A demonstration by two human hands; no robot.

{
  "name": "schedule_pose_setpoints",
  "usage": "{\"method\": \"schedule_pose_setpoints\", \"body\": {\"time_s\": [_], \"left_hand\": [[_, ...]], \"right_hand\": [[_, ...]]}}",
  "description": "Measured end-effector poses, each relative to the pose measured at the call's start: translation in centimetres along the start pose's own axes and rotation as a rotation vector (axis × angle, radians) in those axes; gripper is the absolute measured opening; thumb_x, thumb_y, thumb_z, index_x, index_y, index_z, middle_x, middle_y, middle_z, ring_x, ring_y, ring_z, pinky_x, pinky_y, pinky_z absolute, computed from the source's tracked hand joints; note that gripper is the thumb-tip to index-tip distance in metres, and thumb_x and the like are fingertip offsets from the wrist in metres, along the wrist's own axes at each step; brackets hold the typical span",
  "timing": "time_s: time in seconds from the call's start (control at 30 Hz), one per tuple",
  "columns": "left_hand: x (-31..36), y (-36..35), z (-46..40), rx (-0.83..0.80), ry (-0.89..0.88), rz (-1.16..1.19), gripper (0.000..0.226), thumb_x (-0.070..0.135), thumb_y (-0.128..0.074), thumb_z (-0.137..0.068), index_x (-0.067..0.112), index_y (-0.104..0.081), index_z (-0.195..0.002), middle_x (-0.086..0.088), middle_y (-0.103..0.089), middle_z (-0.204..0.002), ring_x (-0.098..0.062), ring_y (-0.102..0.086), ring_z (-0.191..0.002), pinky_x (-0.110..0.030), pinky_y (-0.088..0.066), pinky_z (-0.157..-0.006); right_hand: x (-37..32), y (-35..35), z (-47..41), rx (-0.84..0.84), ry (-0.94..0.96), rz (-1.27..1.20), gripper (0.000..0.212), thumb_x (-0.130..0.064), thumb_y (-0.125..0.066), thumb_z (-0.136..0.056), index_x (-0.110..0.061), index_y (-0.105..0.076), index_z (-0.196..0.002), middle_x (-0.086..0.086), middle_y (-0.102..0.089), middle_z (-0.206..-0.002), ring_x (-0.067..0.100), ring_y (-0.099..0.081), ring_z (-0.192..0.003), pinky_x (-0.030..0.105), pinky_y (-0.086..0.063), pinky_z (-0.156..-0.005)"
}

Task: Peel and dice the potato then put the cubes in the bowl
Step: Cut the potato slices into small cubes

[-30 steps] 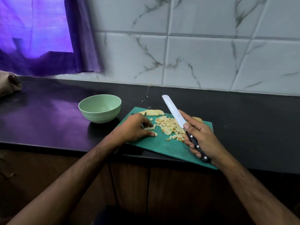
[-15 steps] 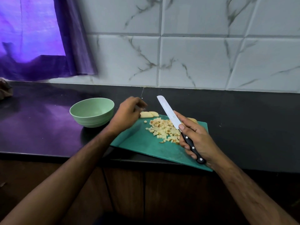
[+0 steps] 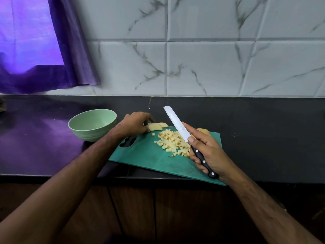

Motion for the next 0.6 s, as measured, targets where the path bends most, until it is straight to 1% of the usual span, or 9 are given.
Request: {"method": "schedule_pose_setpoints", "body": {"time_s": [0.07, 0.13, 0.23, 0.33, 0.4, 0.47, 0.53, 0.57, 0.6], "left_hand": [[0.2, 0.3, 0.3, 0.003, -0.013, 0.012, 0.035, 0.028, -0.078, -0.086, 0.033, -0.067, -0.119, 0.022, -0.058, -0.087, -0.007, -0.055, -0.093, -0.043, -0.045, -0.095], [0.9, 0.8, 1.0, 0.030, -0.051, -0.022, 0.027, 0.030, -0.077, -0.087, 0.033, -0.069, -0.112, 0.020, -0.058, -0.090, -0.007, -0.055, -0.092, -0.040, -0.045, -0.091], [1.9, 2.6, 2.7, 0.151, -0.115, -0.055, 0.017, 0.030, -0.074, -0.088, 0.033, -0.069, -0.103, 0.017, -0.056, -0.092, -0.007, -0.056, -0.091, -0.036, -0.041, -0.082], [2.7, 4.3, 5.3, 0.246, -0.217, 0.056, 0.016, 0.023, -0.078, -0.084, 0.029, -0.067, -0.093, 0.016, -0.061, -0.089, -0.005, -0.063, -0.083, -0.038, -0.052, -0.079], [2.8, 4.3, 6.9, 0.196, -0.219, 0.171, 0.022, 0.019, -0.084, -0.081, 0.028, -0.066, -0.091, 0.015, -0.065, -0.084, -0.001, -0.065, -0.076, -0.031, -0.053, -0.075], [2.4, 3.8, 7.8, 0.098, -0.140, 0.373, 0.029, 0.016, -0.087, -0.079, 0.027, -0.066, -0.096, 0.012, -0.068, -0.080, -0.002, -0.065, -0.066, -0.024, -0.049, -0.063], [2.2, 3.2, 8.7, 0.023, -0.079, 0.545, 0.041, 0.010, -0.087, -0.079, 0.024, -0.066, -0.111, 0.006, -0.070, -0.084, -0.006, -0.064, -0.058, -0.022, -0.047, -0.053], [2.2, 2.9, 8.9, 0.009, -0.071, 0.532, 0.047, 0.010, -0.087, -0.079, 0.025, -0.065, -0.117, 0.005, -0.071, -0.088, -0.007, -0.064, -0.059, -0.022, -0.048, -0.054], [2.2, 2.7, 9.1, 0.005, -0.069, 0.440, 0.049, 0.012, -0.087, -0.079, 0.026, -0.064, -0.121, 0.006, -0.072, -0.094, -0.008, -0.064, -0.062, -0.023, -0.052, -0.061]], "right_hand": [[0.0, 0.0, 0.0, 0.001, 0.001, 0.006, 0.046, -0.025, -0.043, -0.109, -0.053, -0.047, -0.145, 0.008, -0.043, -0.058, 0.019, -0.032, -0.037, 0.026, -0.032, -0.040], [0.1, 0.1, -0.1, 0.003, 0.001, 0.007, 0.046, -0.025, -0.044, -0.109, -0.054, -0.047, -0.144, 0.008, -0.044, -0.058, 0.019, -0.032, -0.037, 0.027, -0.032, -0.040], [0.1, 0.1, -0.1, 0.005, 0.004, 0.008, 0.046, -0.025, -0.044, -0.109, -0.054, -0.047, -0.145, 0.007, -0.044, -0.058, 0.019, -0.032, -0.037, 0.026, -0.032, -0.040], [0.1, 0.1, -0.1, 0.006, 0.005, 0.022, 0.046, -0.024, -0.043, -0.109, -0.054, -0.047, -0.145, 0.008, -0.044, -0.058, 0.019, -0.033, -0.037, 0.026, -0.033, -0.042], [0.0, 0.0, -0.1, 0.003, 0.004, 0.030, 0.046, -0.024, -0.043, -0.109, -0.053, -0.047, -0.145, 0.008, -0.044, -0.059, 0.019, -0.033, -0.037, 0.026, -0.033, -0.040], [-0.1, 0.0, -0.1, -0.001, 0.003, 0.035, 0.046, -0.023, -0.043, -0.109, -0.052, -0.047, -0.145, 0.009, -0.043, -0.059, 0.019, -0.033, -0.038, 0.025, -0.034, -0.037], [-0.2, -0.1, 0.0, -0.002, 0.001, 0.043, 0.047, -0.022, -0.043, -0.109, -0.050, -0.046, -0.147, 0.010, -0.043, -0.059, 0.017, -0.034, -0.037, 0.023, -0.035, -0.035], [-0.3, -0.2, 0.0, -0.001, -0.001, 0.052, 0.047, -0.022, -0.043, -0.109, -0.050, -0.045, -0.147, 0.009, -0.043, -0.059, 0.017, -0.034, -0.037, 0.023, -0.035, -0.035], [-0.3, -0.3, 0.1, -0.002, -0.001, 0.067, 0.047, -0.023, -0.043, -0.109, -0.051, -0.045, -0.147, 0.009, -0.044, -0.059, 0.017, -0.034, -0.038, 0.023, -0.035, -0.036]]}}
Point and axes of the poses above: each hand's wrist, its own z-axis away from the middle knuckle, its own y-axis out of the back of the hand, x = y × z, the point moved 10 cm from there along -z, towards the middle knuckle
